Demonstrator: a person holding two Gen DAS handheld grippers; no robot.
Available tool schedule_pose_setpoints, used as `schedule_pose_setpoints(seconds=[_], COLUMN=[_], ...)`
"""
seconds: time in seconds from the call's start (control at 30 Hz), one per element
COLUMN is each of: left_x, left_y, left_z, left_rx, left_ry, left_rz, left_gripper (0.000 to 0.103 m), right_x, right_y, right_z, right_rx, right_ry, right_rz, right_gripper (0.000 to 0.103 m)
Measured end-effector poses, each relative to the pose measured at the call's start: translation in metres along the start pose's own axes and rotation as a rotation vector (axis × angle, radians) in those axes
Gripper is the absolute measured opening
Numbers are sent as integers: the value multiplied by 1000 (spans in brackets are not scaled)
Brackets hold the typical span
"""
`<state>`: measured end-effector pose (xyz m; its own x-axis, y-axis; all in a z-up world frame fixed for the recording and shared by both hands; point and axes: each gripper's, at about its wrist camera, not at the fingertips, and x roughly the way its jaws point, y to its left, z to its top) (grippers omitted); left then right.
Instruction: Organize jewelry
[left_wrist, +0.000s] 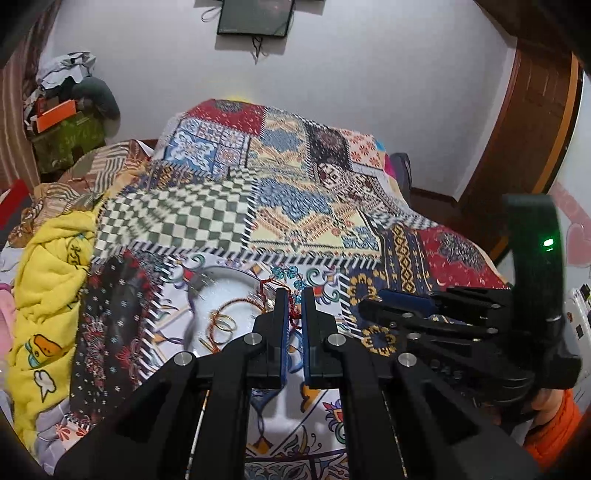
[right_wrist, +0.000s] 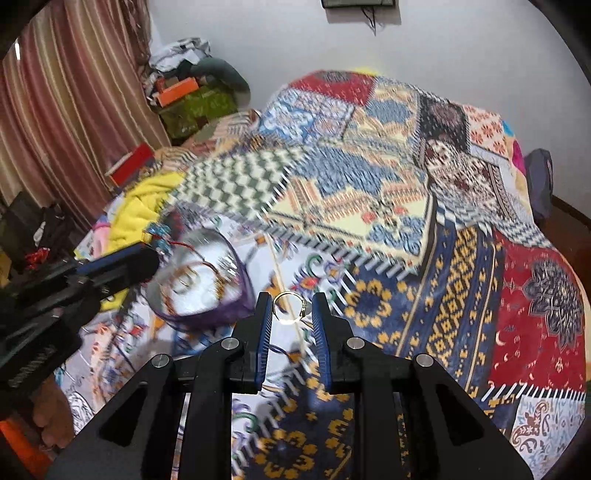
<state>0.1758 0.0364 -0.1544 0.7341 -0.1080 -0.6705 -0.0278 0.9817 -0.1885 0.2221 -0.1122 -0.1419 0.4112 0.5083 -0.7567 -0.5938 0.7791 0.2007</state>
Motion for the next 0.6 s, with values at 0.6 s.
schedule_pose_setpoints(seconds=[0.6], left_x=[-5], left_y=[43], left_z=[-2], left_rx=[-55], left_ry=[-16], left_rz=[35], left_gripper=[4], right_x=[11], right_y=[38], right_z=[14], right_rx=[-48], right_ry=[-44], right_rz=[91], right_gripper=[20])
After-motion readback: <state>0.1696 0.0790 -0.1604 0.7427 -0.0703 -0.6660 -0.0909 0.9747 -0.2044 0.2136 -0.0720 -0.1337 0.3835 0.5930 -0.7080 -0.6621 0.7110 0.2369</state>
